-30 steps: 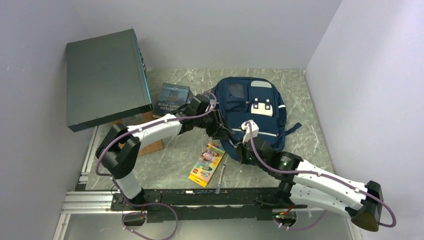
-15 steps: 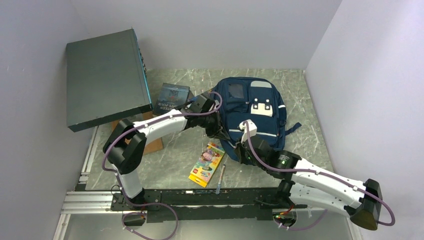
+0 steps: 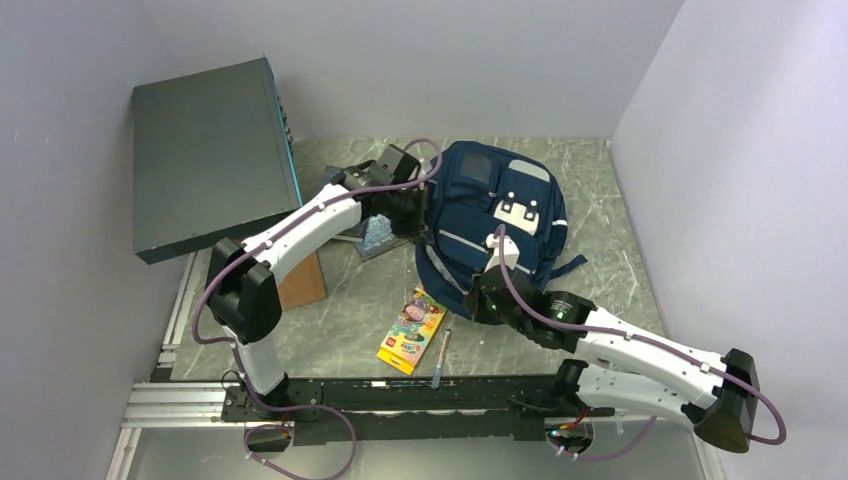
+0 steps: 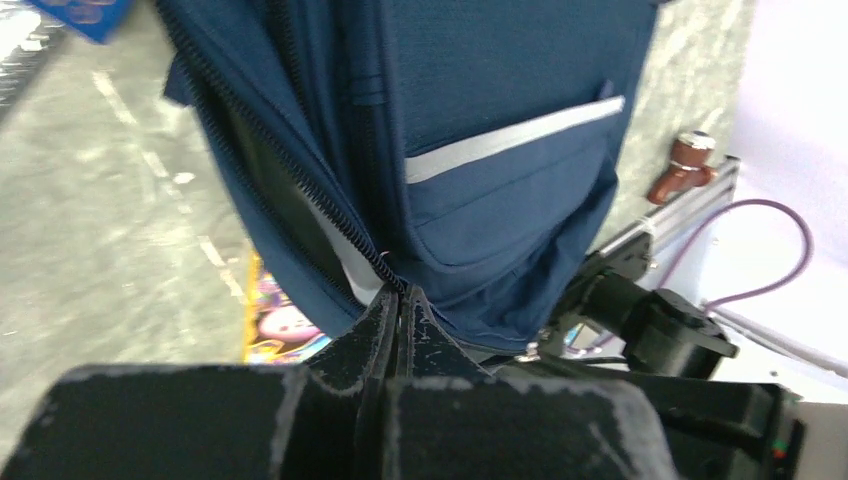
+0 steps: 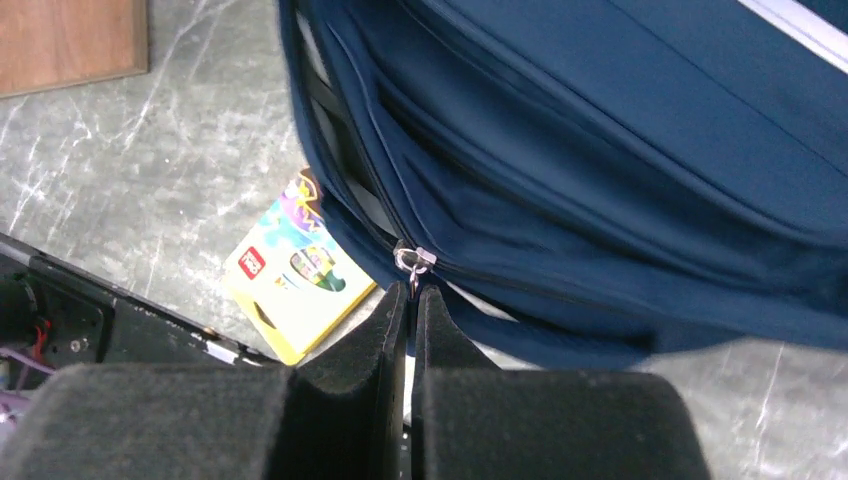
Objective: Pack the student bag
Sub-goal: Unzip the student bag at the center of the board.
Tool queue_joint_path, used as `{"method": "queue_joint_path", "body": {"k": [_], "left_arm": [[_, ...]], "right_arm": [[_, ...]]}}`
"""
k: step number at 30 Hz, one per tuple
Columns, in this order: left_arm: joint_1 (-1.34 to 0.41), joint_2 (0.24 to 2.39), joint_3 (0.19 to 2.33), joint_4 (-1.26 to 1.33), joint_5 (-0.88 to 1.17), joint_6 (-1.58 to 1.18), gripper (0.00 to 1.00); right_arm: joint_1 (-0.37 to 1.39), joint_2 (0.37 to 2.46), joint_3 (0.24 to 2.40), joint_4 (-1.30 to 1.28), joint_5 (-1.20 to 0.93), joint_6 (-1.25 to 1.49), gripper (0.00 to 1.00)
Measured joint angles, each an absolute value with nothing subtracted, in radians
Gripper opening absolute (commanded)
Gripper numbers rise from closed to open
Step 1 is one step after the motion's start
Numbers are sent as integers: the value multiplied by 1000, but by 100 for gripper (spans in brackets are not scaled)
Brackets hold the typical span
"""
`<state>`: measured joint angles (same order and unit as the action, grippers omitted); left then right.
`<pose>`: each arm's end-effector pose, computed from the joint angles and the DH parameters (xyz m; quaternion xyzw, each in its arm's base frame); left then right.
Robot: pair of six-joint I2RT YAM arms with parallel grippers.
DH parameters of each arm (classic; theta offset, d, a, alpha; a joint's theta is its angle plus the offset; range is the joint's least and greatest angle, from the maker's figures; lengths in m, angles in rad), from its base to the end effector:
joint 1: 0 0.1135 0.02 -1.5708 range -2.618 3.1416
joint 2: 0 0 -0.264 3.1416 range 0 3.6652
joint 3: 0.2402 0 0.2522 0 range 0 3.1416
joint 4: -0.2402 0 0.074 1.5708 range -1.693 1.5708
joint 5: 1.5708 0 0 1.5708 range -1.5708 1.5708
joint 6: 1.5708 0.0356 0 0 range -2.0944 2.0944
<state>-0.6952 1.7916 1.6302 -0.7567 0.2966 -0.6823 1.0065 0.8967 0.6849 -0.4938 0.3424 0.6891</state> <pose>0.2966 -0.2609 0.3051 0.0534 0.9365 -0.3096 0.1558 0.1113 0.1534 0.2572 -0.0708 0.8947 0.2074 0.3893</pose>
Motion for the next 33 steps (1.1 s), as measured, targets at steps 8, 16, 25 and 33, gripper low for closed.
{"method": "queue_joint_path", "body": {"k": [8, 16, 25, 33], "left_arm": [[-557, 1736, 1480, -781, 297, -553, 0], [-544, 1707, 1478, -783, 296, -480, 0], [-540, 1642, 1417, -744, 340, -464, 42], [-622, 1510, 1357, -723, 343, -397, 61]], "right_arm": [[1005, 876, 668, -721, 390, 970, 0], [902, 1028, 630, -867, 521, 1118, 0], [883, 976, 657, -764, 505, 941, 0], [882, 934, 652, -677, 454, 839, 0]]}}
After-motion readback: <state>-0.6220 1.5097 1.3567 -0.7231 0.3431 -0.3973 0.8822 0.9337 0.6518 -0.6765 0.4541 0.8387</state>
